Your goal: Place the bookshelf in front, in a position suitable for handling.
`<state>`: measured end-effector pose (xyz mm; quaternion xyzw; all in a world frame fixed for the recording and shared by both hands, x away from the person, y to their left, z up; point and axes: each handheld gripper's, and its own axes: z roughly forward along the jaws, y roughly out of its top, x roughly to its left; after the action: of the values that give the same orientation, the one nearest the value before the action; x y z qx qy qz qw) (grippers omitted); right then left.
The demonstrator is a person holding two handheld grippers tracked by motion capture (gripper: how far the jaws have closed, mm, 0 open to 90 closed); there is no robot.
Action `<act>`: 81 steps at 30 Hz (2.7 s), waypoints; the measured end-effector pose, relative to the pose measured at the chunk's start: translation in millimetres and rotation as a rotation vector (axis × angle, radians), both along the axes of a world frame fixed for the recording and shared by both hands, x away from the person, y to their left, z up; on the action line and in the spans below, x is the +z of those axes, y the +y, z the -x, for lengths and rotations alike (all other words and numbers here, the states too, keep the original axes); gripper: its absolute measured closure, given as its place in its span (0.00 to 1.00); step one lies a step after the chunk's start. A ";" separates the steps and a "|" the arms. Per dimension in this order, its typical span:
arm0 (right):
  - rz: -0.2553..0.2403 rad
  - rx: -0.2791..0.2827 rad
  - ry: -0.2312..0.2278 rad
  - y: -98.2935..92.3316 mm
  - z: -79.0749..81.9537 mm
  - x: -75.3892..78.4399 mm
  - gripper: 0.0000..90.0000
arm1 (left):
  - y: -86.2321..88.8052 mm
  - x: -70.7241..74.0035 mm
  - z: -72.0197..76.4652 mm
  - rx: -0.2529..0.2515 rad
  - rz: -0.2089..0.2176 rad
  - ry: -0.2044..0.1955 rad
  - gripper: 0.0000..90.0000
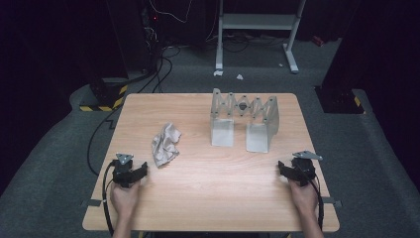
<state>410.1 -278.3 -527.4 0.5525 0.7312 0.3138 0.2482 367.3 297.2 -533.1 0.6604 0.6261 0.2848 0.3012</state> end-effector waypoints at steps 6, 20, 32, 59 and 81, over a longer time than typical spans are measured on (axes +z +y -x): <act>0.003 0.002 -0.002 0.1 0.1 -0.2 0.37 | 0.0 0.0 0.0 0.000 0.000 0.000 0.39; 0.003 0.003 -0.002 -0.1 0.2 -0.1 0.37 | -1.6 -0.1 -0.7 -0.081 -0.006 0.017 0.28; 0.003 0.004 -0.001 0.1 0.7 0.0 0.37 | 5.6 4.6 4.0 -0.078 0.024 0.047 0.29; -0.028 -0.019 -0.014 4.9 4.2 2.0 0.58 | -22.0 38.9 4.5 -0.194 0.088 -0.027 0.41; -0.084 0.039 -0.029 12.7 0.4 11.4 0.64 | -89.7 49.0 -28.0 -0.328 0.043 -0.032 0.41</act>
<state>409.7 -265.6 -516.0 0.5433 0.7244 0.3571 0.2293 395.4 207.6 -484.1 0.7426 0.5109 0.2284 0.3678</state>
